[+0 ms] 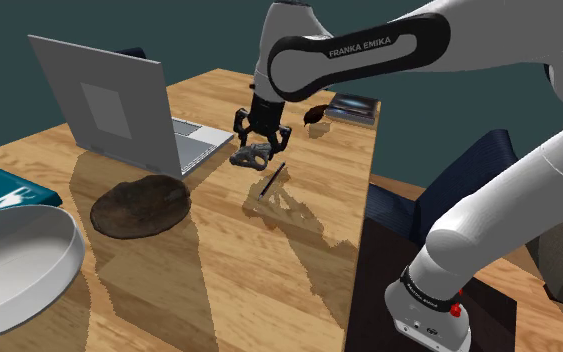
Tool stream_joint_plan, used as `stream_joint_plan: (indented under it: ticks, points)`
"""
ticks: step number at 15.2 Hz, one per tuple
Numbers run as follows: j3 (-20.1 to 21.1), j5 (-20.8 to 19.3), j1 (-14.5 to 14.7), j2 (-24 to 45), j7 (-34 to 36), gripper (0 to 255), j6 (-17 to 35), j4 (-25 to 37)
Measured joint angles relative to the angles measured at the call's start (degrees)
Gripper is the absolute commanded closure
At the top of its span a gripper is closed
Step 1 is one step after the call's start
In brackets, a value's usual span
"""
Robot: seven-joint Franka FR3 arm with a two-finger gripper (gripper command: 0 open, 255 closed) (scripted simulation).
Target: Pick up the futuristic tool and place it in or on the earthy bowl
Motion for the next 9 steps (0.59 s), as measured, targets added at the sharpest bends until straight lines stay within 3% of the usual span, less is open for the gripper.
stream_joint_plan:
  ticks: [9]
  points:
    - [-0.73,-0.10,-0.18,-1.12,0.07,255,-6.94,5.87]
